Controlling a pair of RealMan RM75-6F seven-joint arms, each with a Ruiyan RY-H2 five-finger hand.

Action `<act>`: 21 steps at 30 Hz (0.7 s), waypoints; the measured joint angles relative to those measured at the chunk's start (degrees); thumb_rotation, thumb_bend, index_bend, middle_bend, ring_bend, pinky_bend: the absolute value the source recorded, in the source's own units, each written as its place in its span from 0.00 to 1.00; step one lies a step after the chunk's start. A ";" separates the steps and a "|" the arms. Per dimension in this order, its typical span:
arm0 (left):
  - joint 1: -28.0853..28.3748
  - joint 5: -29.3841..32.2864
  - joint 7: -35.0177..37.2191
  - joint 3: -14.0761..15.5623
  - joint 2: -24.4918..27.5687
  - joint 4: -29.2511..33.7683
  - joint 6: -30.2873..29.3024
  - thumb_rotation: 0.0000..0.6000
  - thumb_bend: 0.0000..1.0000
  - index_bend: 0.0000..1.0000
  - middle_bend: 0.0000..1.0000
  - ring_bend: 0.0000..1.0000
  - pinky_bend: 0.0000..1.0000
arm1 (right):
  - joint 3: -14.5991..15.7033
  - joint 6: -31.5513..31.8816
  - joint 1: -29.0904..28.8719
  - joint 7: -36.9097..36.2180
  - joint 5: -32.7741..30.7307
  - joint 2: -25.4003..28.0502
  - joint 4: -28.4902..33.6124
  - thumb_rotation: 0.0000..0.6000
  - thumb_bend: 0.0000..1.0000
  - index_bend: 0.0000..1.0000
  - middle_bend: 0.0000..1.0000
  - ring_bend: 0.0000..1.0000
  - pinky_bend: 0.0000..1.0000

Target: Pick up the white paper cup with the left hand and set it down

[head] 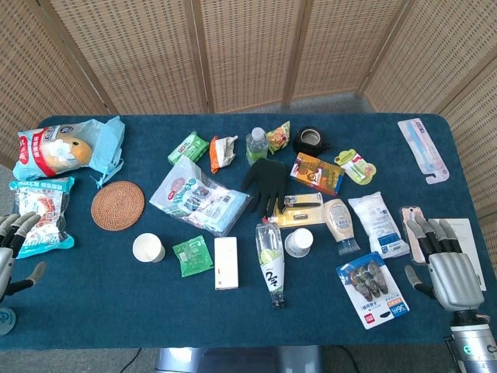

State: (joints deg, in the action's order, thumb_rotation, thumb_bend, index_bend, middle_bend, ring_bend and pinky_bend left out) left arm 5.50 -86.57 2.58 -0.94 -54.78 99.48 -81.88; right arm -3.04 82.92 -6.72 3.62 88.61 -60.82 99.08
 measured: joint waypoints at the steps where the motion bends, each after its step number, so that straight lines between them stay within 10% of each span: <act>1: 0.14 0.01 -0.07 0.05 -0.01 -0.03 0.33 1.00 0.41 0.08 0.12 0.07 0.00 | 0.00 -0.03 -0.02 0.14 -0.01 0.01 0.17 1.00 0.42 0.00 0.00 0.00 0.00; 21: 1.18 -2.78 -1.25 1.87 2.42 1.34 2.35 1.00 0.41 0.06 0.12 0.07 0.00 | 1.39 2.64 1.46 -0.19 3.11 0.52 0.83 1.00 0.42 0.00 0.00 0.00 0.00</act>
State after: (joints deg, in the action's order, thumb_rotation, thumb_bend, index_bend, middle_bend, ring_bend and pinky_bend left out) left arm 6.68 -89.35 1.32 0.93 -52.36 100.82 -79.52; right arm -1.64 85.56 -5.26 3.43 91.72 -60.30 99.91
